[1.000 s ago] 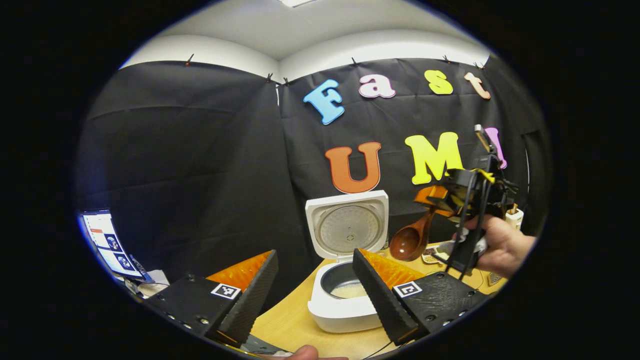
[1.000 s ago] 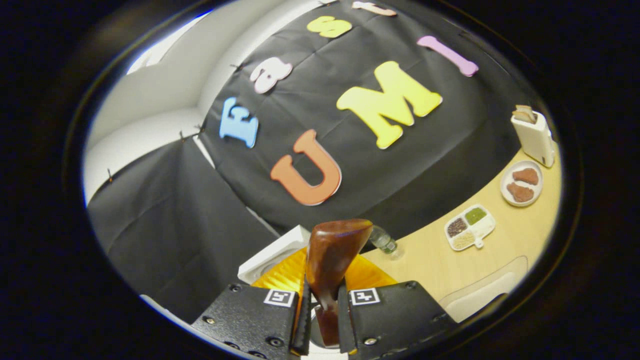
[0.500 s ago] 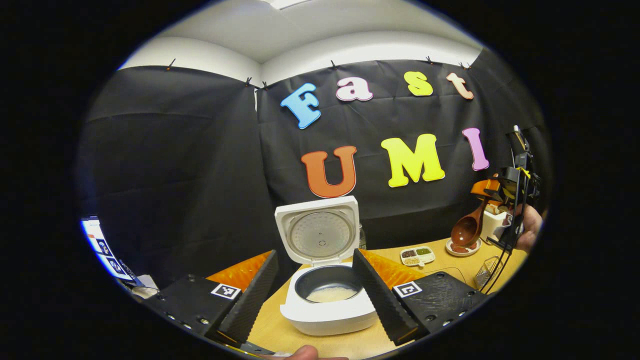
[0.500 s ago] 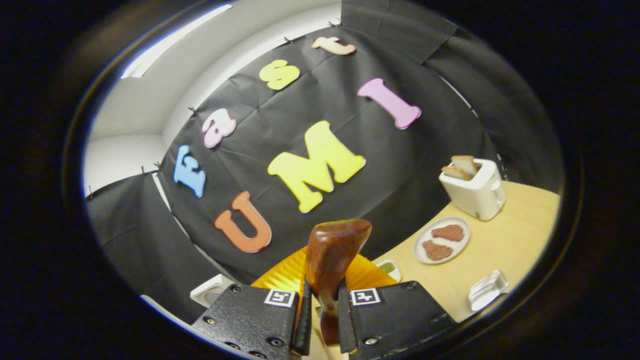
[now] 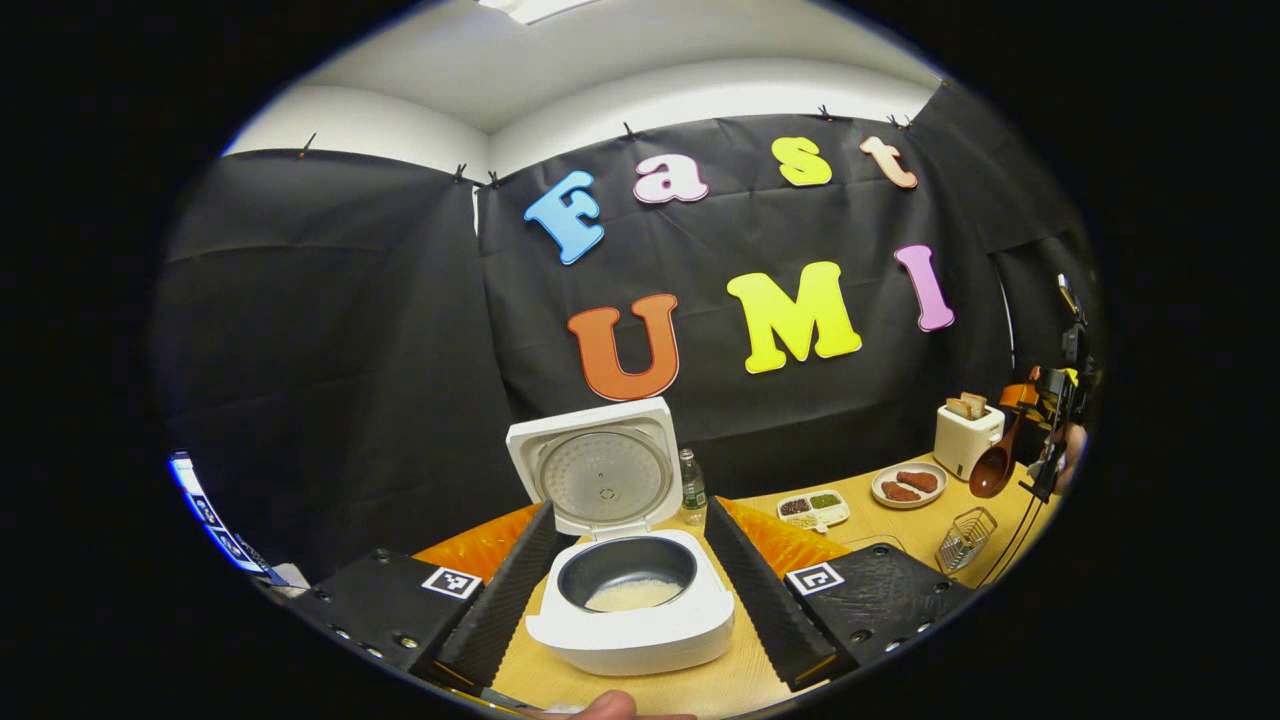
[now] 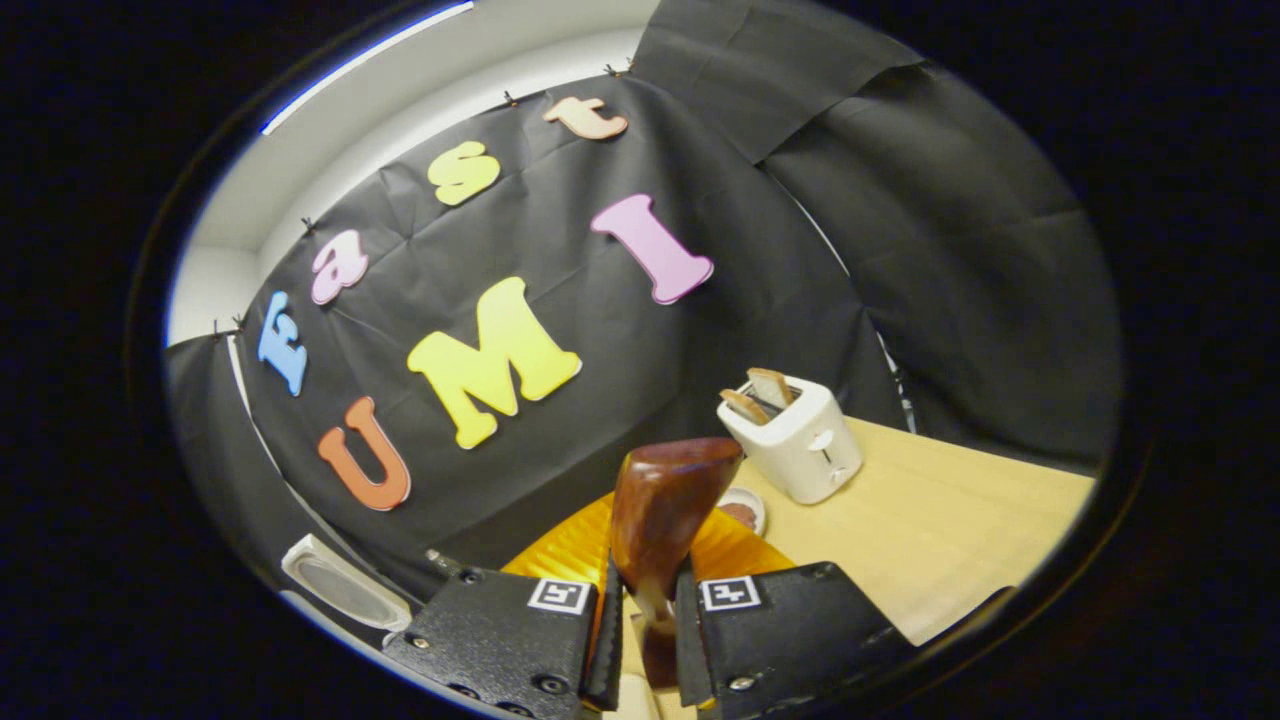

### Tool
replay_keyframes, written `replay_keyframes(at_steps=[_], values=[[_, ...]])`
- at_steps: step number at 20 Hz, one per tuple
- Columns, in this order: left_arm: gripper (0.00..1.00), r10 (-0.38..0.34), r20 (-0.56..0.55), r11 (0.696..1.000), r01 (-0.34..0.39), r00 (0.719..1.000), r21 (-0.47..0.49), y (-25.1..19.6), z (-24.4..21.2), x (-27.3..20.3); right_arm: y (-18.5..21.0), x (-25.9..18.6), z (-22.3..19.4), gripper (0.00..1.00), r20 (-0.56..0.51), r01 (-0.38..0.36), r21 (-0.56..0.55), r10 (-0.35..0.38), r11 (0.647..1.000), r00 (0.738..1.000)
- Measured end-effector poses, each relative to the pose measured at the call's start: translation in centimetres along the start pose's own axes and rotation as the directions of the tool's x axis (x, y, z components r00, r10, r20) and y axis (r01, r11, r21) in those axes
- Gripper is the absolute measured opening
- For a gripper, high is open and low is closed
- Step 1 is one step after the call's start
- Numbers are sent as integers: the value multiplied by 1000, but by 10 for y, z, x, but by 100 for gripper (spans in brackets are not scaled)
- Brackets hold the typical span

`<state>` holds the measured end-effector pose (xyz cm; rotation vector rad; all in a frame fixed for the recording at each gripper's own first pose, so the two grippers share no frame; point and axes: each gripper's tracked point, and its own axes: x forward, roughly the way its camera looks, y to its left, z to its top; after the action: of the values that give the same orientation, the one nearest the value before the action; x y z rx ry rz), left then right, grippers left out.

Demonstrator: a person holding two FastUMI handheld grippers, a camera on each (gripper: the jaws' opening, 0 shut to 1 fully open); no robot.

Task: Close the left gripper, press the button to open the rice cooker; take a wooden spoon from the chopstick holder with the right hand, scoop a spoonful of rice and pour it into the rice cooker, then put the wooden spoon back into the chopstick holder.

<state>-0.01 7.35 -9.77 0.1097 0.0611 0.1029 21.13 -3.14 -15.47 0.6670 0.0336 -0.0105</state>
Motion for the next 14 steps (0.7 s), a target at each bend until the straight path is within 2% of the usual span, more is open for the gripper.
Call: replay_keyframes(at_steps=[7, 14], values=[[95, -25, -3, 999, 25, 1000, 20, -16, 3, 0, -42, 7, -70, 27, -93, 61, -38, -64, 997, 994], [95, -18, -8, 999, 18, 1000, 36, -16, 2, 1, -64, 12, -97, 27, -123, 88, -106, -101, 990, 987]])
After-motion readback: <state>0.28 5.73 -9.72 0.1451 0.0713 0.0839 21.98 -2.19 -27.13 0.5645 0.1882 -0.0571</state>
